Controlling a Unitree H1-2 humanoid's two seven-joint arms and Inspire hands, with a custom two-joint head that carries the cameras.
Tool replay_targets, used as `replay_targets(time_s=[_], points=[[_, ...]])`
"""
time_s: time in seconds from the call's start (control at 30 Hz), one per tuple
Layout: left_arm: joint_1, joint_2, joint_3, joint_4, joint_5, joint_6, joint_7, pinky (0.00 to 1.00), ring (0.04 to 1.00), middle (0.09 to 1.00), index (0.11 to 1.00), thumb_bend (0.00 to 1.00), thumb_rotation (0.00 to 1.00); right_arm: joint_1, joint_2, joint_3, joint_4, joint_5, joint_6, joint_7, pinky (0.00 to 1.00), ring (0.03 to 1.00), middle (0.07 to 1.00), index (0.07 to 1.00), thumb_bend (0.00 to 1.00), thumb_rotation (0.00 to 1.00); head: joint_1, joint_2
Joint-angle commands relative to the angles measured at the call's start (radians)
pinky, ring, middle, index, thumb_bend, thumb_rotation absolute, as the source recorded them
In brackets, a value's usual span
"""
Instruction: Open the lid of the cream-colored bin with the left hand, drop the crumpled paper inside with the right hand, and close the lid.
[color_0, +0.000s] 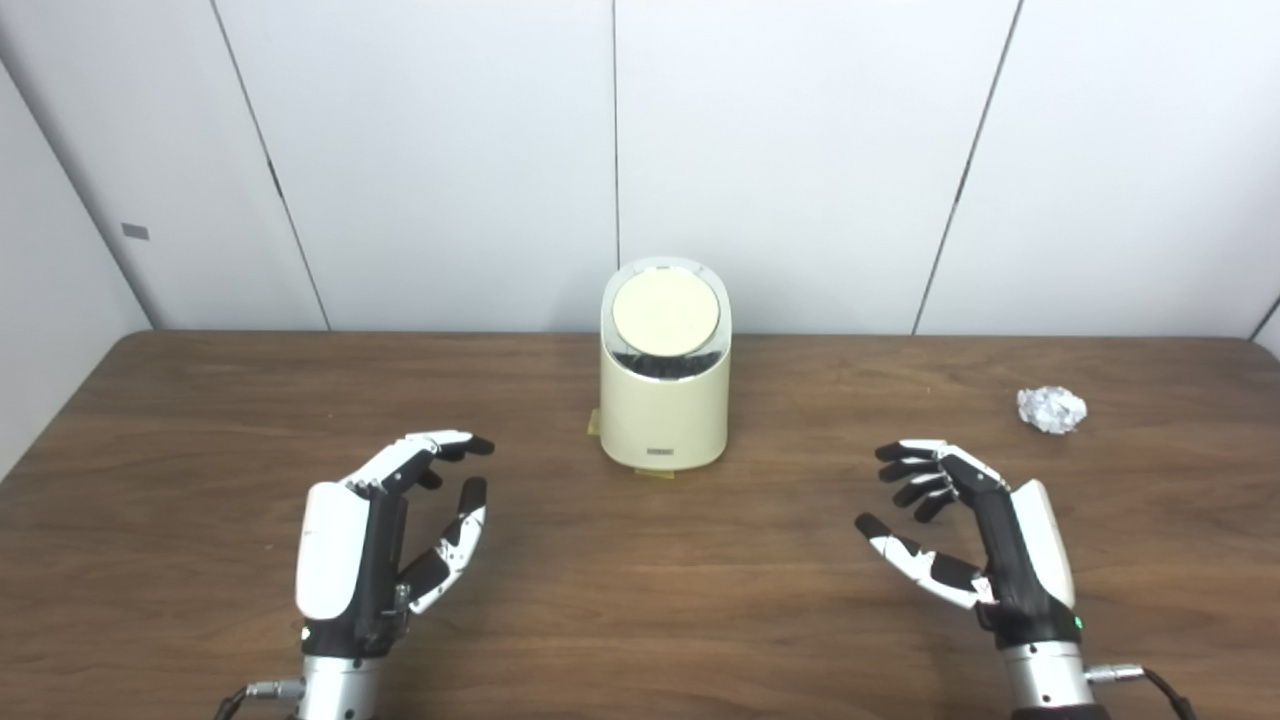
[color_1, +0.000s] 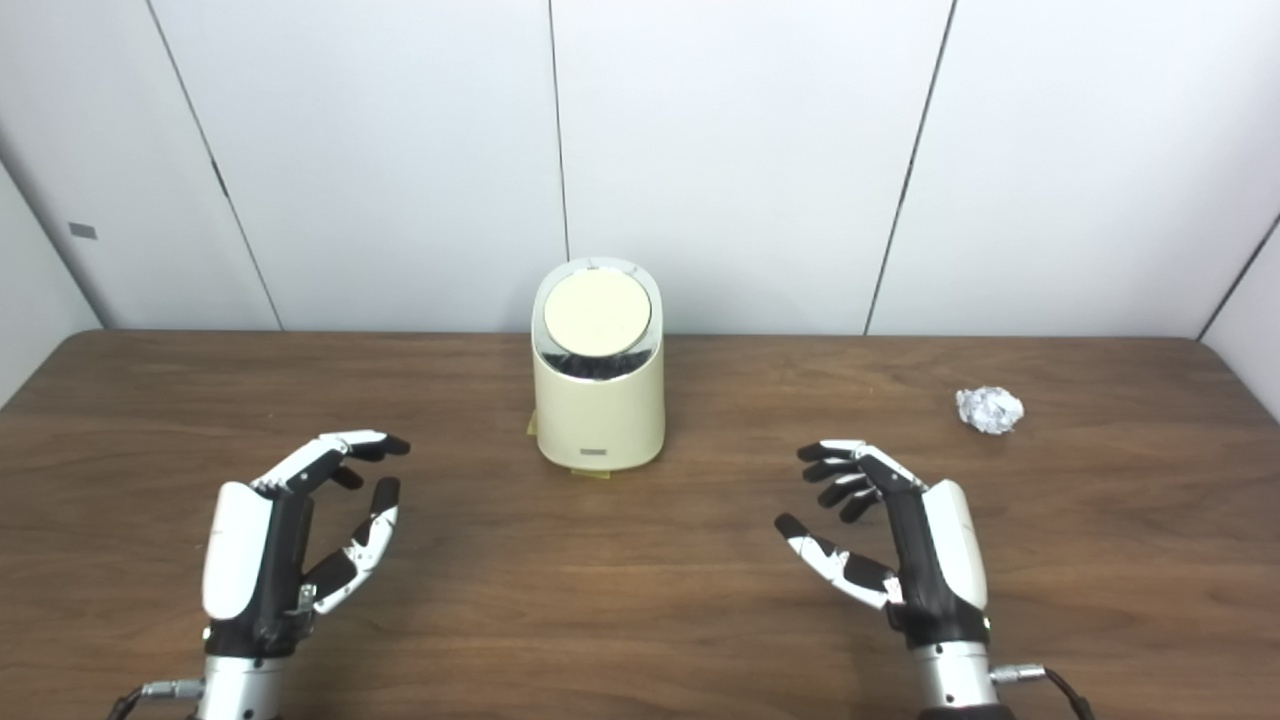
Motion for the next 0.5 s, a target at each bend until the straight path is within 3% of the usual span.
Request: replay_targets(time_s=[0.0,0.13,0.47], points=[[0.019,-0.020,-0.014,0.053,-0.005,-0.022,0.018,0.49,0.627,0.661,0.643,0.22,0.17,-0.004,-0.005,-0.001,0.021,-0.003,-0.026,-0.016,0.35,0.475,0.571,0.629,0.32,0.17,-0.002,0.000],[0.019,-0.017,-0.013,0.056,-0.009,-0.028,0.020,0.49,0.628,0.659,0.642,0.21,0.16,-0.002,-0.004,0.000,0.018,-0.010,-0.026,-0.019,0.39,0.519,0.597,0.625,0.32,0.16,-0.003,0.003],[0.028,-0.025,-0.019,0.046,-0.007,-0.008,0.007,0.50,0.635,0.668,0.651,0.22,0.22,-0.001,-0.011,-0.004,0.032,-0.013,-0.036,-0.028,0.36,0.482,0.575,0.625,0.32,0.19,-0.001,0.007]])
